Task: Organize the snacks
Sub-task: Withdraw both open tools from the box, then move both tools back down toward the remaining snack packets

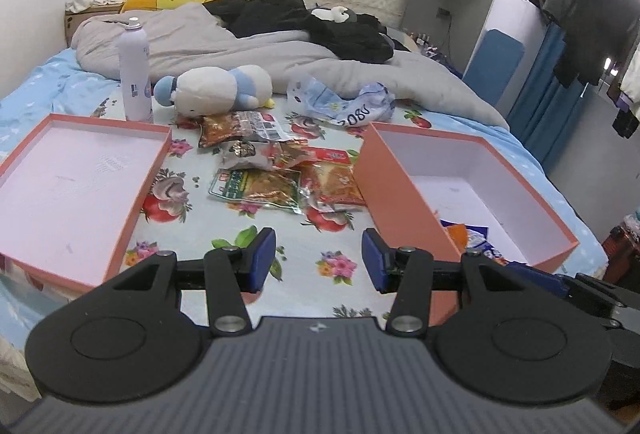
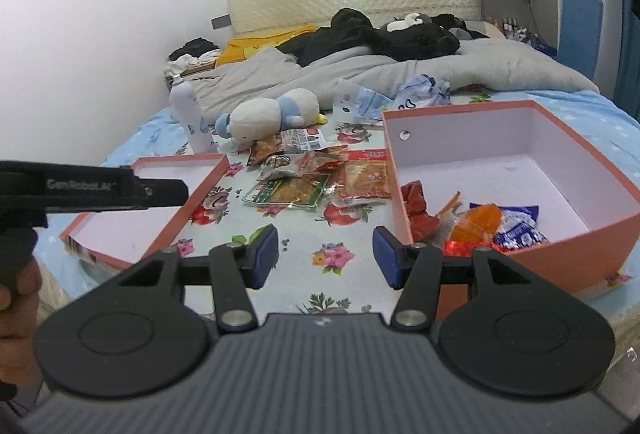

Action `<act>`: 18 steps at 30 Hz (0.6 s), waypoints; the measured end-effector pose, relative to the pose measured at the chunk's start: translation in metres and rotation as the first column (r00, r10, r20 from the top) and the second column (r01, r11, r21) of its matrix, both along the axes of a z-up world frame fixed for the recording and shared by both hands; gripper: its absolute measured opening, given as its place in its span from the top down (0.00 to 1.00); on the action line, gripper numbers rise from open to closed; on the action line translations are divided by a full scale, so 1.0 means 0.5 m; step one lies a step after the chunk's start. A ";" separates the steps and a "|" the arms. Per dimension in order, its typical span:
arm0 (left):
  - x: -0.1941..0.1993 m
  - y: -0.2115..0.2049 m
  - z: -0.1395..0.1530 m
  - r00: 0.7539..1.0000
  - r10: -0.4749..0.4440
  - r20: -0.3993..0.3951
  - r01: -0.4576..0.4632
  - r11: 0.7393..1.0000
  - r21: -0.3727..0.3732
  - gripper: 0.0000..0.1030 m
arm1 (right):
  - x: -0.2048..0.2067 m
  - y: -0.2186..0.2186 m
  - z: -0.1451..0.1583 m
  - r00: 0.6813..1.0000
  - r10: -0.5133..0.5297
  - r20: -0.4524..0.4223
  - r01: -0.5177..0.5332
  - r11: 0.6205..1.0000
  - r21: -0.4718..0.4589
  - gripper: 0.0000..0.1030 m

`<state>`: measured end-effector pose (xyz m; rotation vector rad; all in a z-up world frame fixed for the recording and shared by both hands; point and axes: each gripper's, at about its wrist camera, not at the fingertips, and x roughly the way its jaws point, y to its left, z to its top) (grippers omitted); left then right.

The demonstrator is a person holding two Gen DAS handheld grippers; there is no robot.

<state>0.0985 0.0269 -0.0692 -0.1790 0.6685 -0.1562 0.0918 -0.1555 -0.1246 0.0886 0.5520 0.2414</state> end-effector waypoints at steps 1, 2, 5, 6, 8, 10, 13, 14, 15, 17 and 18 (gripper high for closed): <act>0.008 0.005 -0.005 1.000 0.000 0.001 0.000 1.000 0.002 0.48 | 0.006 0.007 -0.003 1.000 0.004 0.002 -0.004 1.000 -0.003 0.46; 0.022 0.009 -0.010 1.000 -0.001 -0.001 0.001 1.000 0.000 0.48 | 0.013 0.015 -0.007 1.000 0.008 0.003 -0.008 1.000 -0.008 0.46; 0.062 0.017 -0.026 1.000 -0.004 -0.013 0.004 1.000 -0.004 0.48 | 0.037 0.035 -0.017 1.000 0.019 0.006 -0.019 1.000 -0.009 0.46; 0.075 0.019 -0.032 1.000 -0.006 -0.015 0.006 1.000 -0.003 0.48 | 0.049 0.043 -0.019 1.000 0.029 0.005 -0.029 1.000 -0.002 0.46; 0.109 0.026 -0.047 1.000 -0.008 -0.020 0.008 1.000 -0.001 0.48 | 0.072 0.057 -0.023 0.998 0.055 -0.001 -0.055 0.998 0.013 0.46; 0.143 0.032 -0.068 1.000 -0.012 -0.021 0.012 1.000 0.005 0.48 | 0.097 0.071 -0.028 0.997 0.075 0.007 -0.075 0.997 0.022 0.42; 0.203 0.043 -0.111 0.999 0.007 -0.050 -0.007 1.000 0.004 0.48 | 0.134 0.093 -0.040 0.996 0.082 0.033 -0.082 0.996 0.017 0.33; 0.223 0.048 -0.126 0.998 0.016 -0.061 -0.016 1.000 -0.004 0.48 | 0.148 0.102 -0.046 0.996 0.085 0.035 -0.086 0.996 0.006 0.33; 0.240 0.054 -0.139 0.997 0.027 -0.069 -0.028 1.000 -0.011 0.48 | 0.164 0.110 -0.053 0.996 0.087 0.032 -0.087 0.996 -0.007 0.33; 0.281 0.071 -0.166 0.994 0.053 -0.097 -0.057 0.998 -0.037 0.47 | 0.188 0.123 -0.067 0.995 0.095 0.036 -0.093 0.995 -0.035 0.33; 0.297 0.080 -0.176 0.992 0.057 -0.108 -0.064 0.997 -0.053 0.44 | 0.201 0.130 -0.073 0.995 0.095 0.034 -0.093 0.994 -0.056 0.33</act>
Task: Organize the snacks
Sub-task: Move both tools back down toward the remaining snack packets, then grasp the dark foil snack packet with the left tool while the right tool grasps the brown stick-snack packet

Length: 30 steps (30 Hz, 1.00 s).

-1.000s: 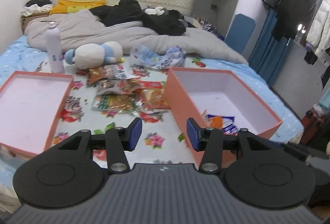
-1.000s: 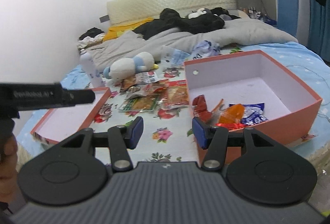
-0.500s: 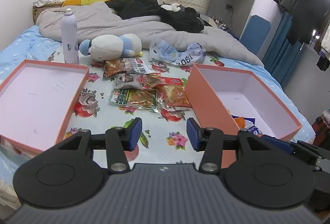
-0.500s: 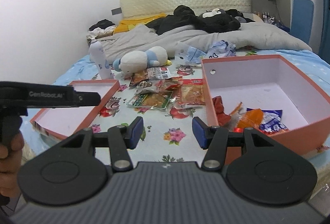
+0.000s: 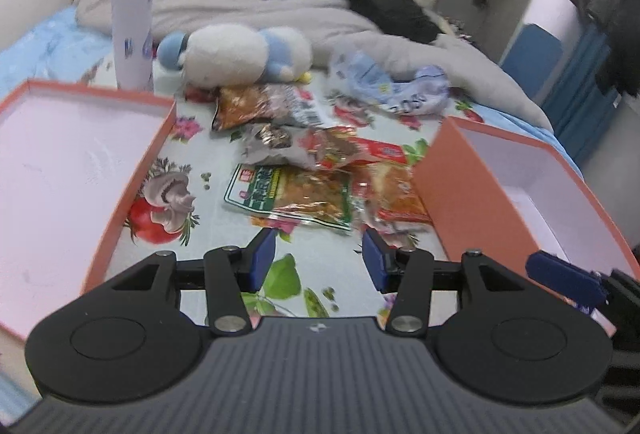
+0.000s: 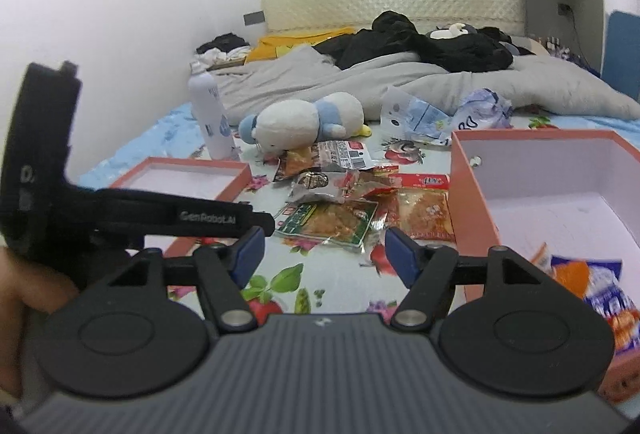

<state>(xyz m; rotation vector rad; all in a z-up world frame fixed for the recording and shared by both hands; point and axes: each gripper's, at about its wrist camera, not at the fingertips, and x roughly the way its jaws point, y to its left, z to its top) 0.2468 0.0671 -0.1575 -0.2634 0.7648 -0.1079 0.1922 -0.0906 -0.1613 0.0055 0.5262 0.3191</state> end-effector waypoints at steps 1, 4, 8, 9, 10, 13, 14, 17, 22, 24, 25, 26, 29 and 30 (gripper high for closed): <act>0.021 0.010 -0.013 1.000 0.004 -0.012 -0.004 1.000 -0.021 0.42 | 0.014 0.005 -0.007 1.000 0.001 0.000 -0.001 1.000 -0.016 0.33; 0.069 0.034 -0.037 1.000 0.016 -0.027 -0.018 0.998 -0.052 0.35 | 0.051 0.013 -0.021 1.000 0.000 0.002 0.000 0.999 -0.041 0.33; 0.126 0.060 -0.069 0.998 0.031 -0.046 -0.036 0.992 -0.123 0.30 | 0.113 0.017 -0.042 1.000 -0.010 -0.023 0.009 0.999 -0.045 0.33; 0.140 0.067 -0.078 0.998 0.040 -0.053 -0.047 0.988 -0.144 0.30 | 0.128 0.014 -0.046 0.999 -0.021 -0.035 0.020 0.999 -0.028 0.33; 0.156 0.074 -0.088 0.997 0.052 -0.065 -0.062 0.984 -0.164 0.30 | 0.143 0.011 -0.049 0.998 -0.033 -0.049 0.032 0.999 -0.008 0.33; 0.193 0.092 -0.114 0.993 0.082 -0.089 -0.100 0.970 -0.220 0.30 | 0.187 0.003 -0.053 0.995 -0.055 -0.084 0.059 0.997 0.055 0.34; 0.206 0.098 -0.122 0.991 0.090 -0.098 -0.111 0.966 -0.233 0.30 | 0.202 0.001 -0.055 0.993 -0.063 -0.101 0.070 0.995 0.072 0.34; 0.240 0.104 -0.136 0.990 0.098 -0.101 -0.120 0.962 -0.246 0.30 | 0.244 -0.011 -0.060 0.985 -0.083 -0.154 0.109 0.979 0.170 0.34; 0.295 0.098 -0.148 0.993 0.067 -0.098 -0.086 0.976 -0.202 0.31 | 0.316 -0.023 -0.089 0.954 -0.134 -0.268 0.205 0.944 0.258 0.34; 0.316 0.094 -0.153 0.994 0.059 -0.096 -0.074 0.983 -0.169 0.31 | 0.342 -0.023 -0.106 0.941 -0.131 -0.313 0.223 0.933 0.281 0.32; 0.327 0.091 -0.154 0.994 0.055 -0.095 -0.069 0.986 -0.151 0.31 | 0.355 -0.022 -0.113 0.936 -0.127 -0.330 0.230 0.927 0.297 0.32; 0.334 0.088 -0.155 0.995 0.047 -0.087 -0.058 0.989 -0.139 0.31 | 0.367 -0.023 -0.120 0.931 -0.128 -0.341 0.239 0.921 0.307 0.32; 0.366 0.075 -0.162 0.998 0.011 -0.068 -0.015 0.998 -0.066 0.31 | 0.406 -0.030 -0.141 0.907 -0.160 -0.389 0.298 0.897 0.326 0.32; 0.377 0.073 -0.165 0.998 0.007 -0.066 -0.010 0.999 -0.039 0.31 | 0.419 -0.033 -0.147 0.899 -0.173 -0.402 0.319 0.888 0.331 0.33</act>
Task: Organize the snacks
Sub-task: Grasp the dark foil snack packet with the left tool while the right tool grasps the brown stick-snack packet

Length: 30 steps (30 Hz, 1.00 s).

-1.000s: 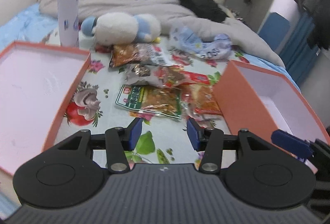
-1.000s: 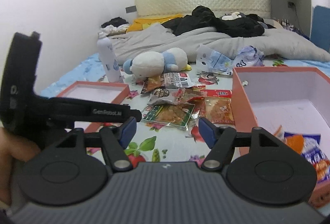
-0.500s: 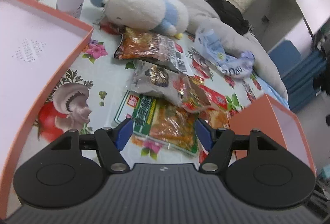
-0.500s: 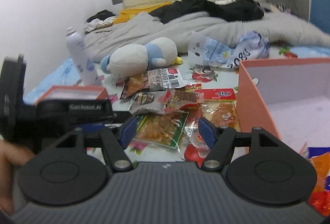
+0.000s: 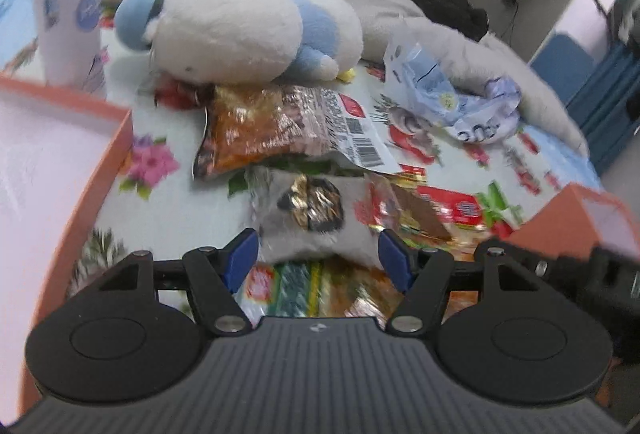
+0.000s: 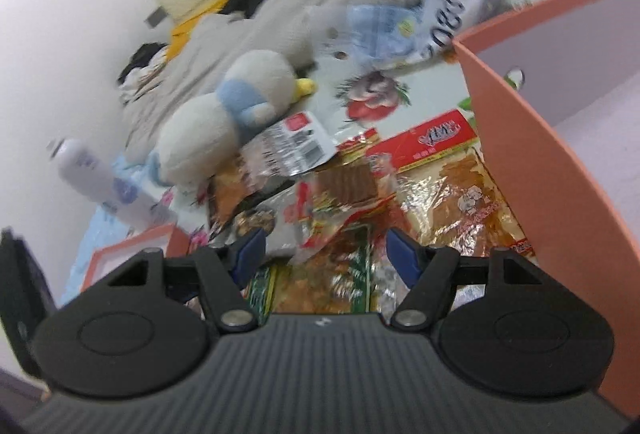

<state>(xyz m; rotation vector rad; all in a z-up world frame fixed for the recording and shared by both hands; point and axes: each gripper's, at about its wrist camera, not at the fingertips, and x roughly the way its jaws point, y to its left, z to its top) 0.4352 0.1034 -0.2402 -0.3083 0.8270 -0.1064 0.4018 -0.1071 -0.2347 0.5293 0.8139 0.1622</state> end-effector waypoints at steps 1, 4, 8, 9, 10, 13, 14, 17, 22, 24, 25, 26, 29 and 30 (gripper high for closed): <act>0.008 -0.001 -0.003 1.000 -0.003 0.001 0.003 1.000 0.014 0.31 | 0.011 0.002 -0.002 1.000 -0.018 -0.006 0.018 1.000 -0.020 0.33; 0.030 -0.002 -0.011 1.000 -0.027 0.009 0.027 0.999 0.030 0.31 | 0.039 -0.001 -0.010 0.999 -0.052 -0.013 0.051 0.998 -0.030 0.32; 0.058 -0.013 -0.017 0.998 -0.066 0.006 0.065 0.996 0.067 0.30 | 0.075 -0.007 -0.035 0.995 -0.076 -0.071 0.074 0.997 -0.034 0.32; 0.061 -0.017 -0.019 0.997 -0.072 0.003 0.071 0.994 0.079 0.30 | 0.082 -0.006 -0.040 0.995 -0.070 -0.076 0.068 0.997 -0.031 0.33; 0.065 -0.021 -0.023 0.997 -0.081 0.003 0.080 0.993 0.092 0.31 | 0.087 -0.005 -0.045 0.995 -0.064 -0.081 0.062 0.998 -0.027 0.35; 0.063 -0.034 -0.035 0.994 -0.110 0.012 0.107 0.986 0.130 0.31 | 0.100 0.003 -0.060 0.994 -0.038 -0.106 0.035 0.999 -0.028 0.45; 0.061 -0.039 -0.038 0.993 -0.118 0.018 0.114 0.983 0.143 0.30 | 0.100 0.006 -0.061 0.994 -0.036 -0.107 0.032 0.999 -0.042 0.46; 0.058 -0.046 -0.040 0.992 -0.126 0.021 0.121 0.980 0.160 0.33 | 0.103 0.010 -0.067 0.993 -0.043 -0.106 0.036 0.997 -0.069 0.55; 0.052 -0.068 -0.041 0.988 -0.154 0.025 0.145 0.967 0.210 0.42 | 0.111 0.020 -0.075 0.992 -0.012 -0.125 -0.003 0.993 -0.116 0.83; 0.049 -0.074 -0.040 0.987 -0.159 0.028 0.149 0.963 0.224 0.46 | 0.111 0.018 -0.075 0.992 -0.005 -0.128 -0.009 0.994 -0.113 0.88; 0.047 -0.075 -0.039 0.987 -0.158 0.029 0.148 0.963 0.225 0.46 | 0.111 0.018 -0.075 0.992 -0.003 -0.130 -0.012 0.993 -0.115 0.90; 0.046 -0.074 -0.038 0.987 -0.156 0.030 0.145 0.964 0.222 0.49 | 0.109 0.016 -0.073 0.992 -0.003 -0.129 -0.012 0.994 -0.113 0.92; 0.041 -0.069 -0.032 0.989 -0.146 0.030 0.137 0.969 0.207 0.55 | 0.099 0.011 -0.062 0.993 0.002 -0.115 -0.015 0.993 -0.113 0.95; 0.038 -0.068 -0.029 0.989 -0.142 0.028 0.134 0.970 0.201 0.58 | 0.093 0.009 -0.054 0.994 0.004 -0.105 -0.017 0.993 -0.116 0.95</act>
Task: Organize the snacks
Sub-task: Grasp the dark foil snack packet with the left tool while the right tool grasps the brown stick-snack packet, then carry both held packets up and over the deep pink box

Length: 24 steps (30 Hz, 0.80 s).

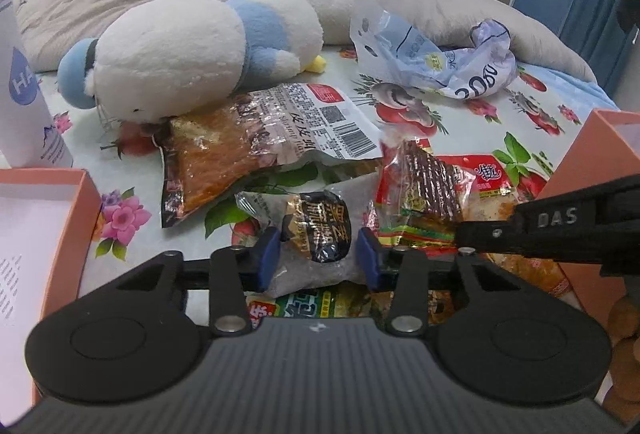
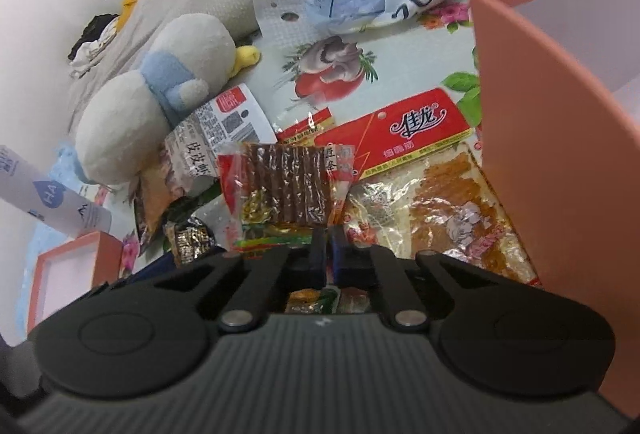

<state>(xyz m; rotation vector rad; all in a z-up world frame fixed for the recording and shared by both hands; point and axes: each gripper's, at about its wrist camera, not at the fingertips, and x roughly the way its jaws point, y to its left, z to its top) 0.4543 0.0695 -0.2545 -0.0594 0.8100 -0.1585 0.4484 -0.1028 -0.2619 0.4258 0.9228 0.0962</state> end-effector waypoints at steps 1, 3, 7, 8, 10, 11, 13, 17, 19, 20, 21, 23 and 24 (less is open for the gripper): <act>-0.004 0.002 0.004 1.000 0.005 0.000 -0.005 1.000 -0.005 0.60 | -0.005 -0.002 0.008 1.000 0.002 0.011 -0.002 1.000 0.000 0.95; -0.012 0.006 0.010 1.000 0.009 -0.002 -0.009 1.000 -0.017 0.64 | -0.019 -0.007 0.026 1.000 0.003 0.031 -0.003 1.000 0.002 0.96; -0.046 0.006 0.028 1.000 0.013 0.006 -0.013 1.000 -0.020 0.69 | -0.052 -0.012 0.059 0.998 0.015 0.064 -0.015 1.000 0.005 0.96; -0.055 0.009 0.033 1.000 0.023 0.004 -0.023 0.999 -0.030 0.70 | -0.060 -0.012 0.066 0.997 0.019 0.074 -0.019 1.000 -0.002 0.96; -0.075 0.017 0.042 0.999 0.044 0.007 -0.044 0.998 -0.049 0.71 | -0.079 -0.015 0.080 0.995 0.023 0.093 -0.023 1.000 -0.004 0.96; -0.085 0.021 0.046 0.999 0.053 0.008 -0.052 0.997 -0.057 0.72 | -0.089 -0.016 0.086 0.995 0.026 0.098 -0.026 1.000 -0.001 0.96; -0.109 0.026 0.057 0.998 0.070 0.009 -0.069 0.995 -0.072 0.73 | -0.107 -0.020 0.098 0.994 0.030 0.105 -0.031 0.999 0.008 0.96; -0.160 0.035 0.079 0.995 0.094 0.016 -0.092 0.992 -0.087 0.74 | -0.155 -0.028 0.117 0.991 0.049 0.121 -0.050 0.999 -0.001 0.96; -0.187 0.042 0.088 0.994 0.113 0.012 -0.111 0.989 -0.093 0.75 | -0.182 -0.031 0.123 0.990 0.055 0.126 -0.054 0.998 -0.009 0.96; -0.200 0.045 0.091 0.993 0.121 0.007 -0.120 0.988 -0.100 0.75 | -0.196 -0.034 0.125 0.990 0.056 0.128 -0.055 0.998 -0.009 0.96; -0.214 0.048 0.093 0.991 0.132 0.000 -0.131 0.985 -0.109 0.75 | -0.209 -0.038 0.127 0.990 0.057 0.127 -0.057 0.998 -0.005 0.96; -0.246 0.054 0.097 0.989 0.148 -0.010 -0.148 0.981 -0.127 0.75 | -0.239 -0.042 0.130 0.989 0.064 0.131 -0.065 0.998 -0.002 0.96; -0.265 0.055 0.099 0.988 0.154 -0.014 -0.154 0.979 -0.134 0.75 | -0.256 -0.045 0.132 0.988 0.068 0.135 -0.069 0.998 -0.001 0.96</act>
